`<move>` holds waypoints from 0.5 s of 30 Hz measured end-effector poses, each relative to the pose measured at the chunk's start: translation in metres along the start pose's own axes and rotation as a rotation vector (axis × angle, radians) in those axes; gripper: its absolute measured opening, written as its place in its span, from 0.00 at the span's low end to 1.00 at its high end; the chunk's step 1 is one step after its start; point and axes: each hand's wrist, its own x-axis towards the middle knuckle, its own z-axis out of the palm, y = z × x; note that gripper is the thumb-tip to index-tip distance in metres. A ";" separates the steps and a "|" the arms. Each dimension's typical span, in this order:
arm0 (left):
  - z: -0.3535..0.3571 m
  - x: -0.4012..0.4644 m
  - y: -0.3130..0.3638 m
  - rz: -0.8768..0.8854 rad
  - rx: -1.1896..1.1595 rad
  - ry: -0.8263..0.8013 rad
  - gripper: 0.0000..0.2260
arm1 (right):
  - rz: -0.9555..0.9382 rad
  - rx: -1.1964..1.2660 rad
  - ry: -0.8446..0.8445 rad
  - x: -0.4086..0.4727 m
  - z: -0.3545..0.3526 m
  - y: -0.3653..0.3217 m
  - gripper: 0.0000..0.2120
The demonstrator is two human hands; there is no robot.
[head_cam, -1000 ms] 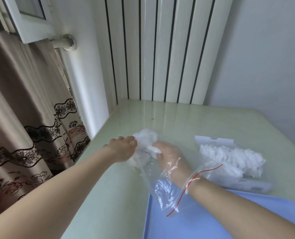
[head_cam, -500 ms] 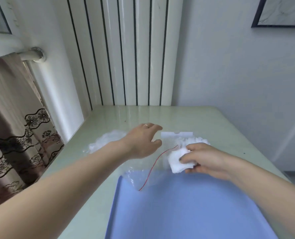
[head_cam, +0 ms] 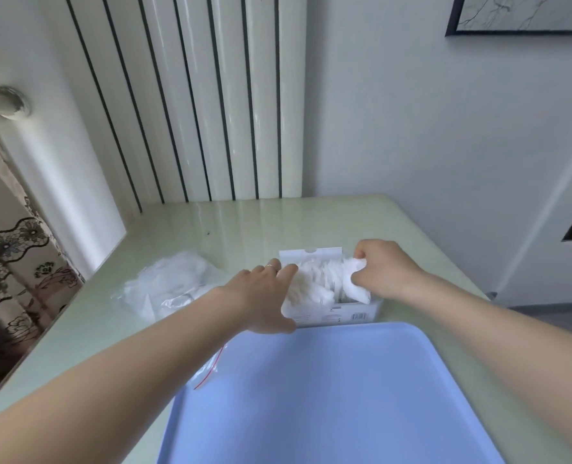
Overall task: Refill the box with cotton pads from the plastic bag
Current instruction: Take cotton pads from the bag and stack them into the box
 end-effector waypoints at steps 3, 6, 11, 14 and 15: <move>0.000 0.005 0.003 -0.058 -0.114 0.001 0.32 | -0.120 -0.210 0.024 -0.003 0.012 -0.014 0.19; 0.001 0.010 0.006 -0.130 -0.182 -0.024 0.31 | -0.168 -0.283 0.030 -0.004 0.023 -0.023 0.15; 0.007 0.014 0.006 -0.150 -0.261 0.008 0.30 | -0.054 -0.033 -0.144 0.006 0.039 -0.016 0.06; 0.010 0.015 0.006 -0.128 -0.265 0.026 0.28 | 0.020 0.090 -0.182 0.012 0.039 -0.019 0.06; 0.010 0.015 0.007 -0.129 -0.264 0.030 0.27 | 0.043 0.105 -0.189 0.012 0.040 -0.021 0.08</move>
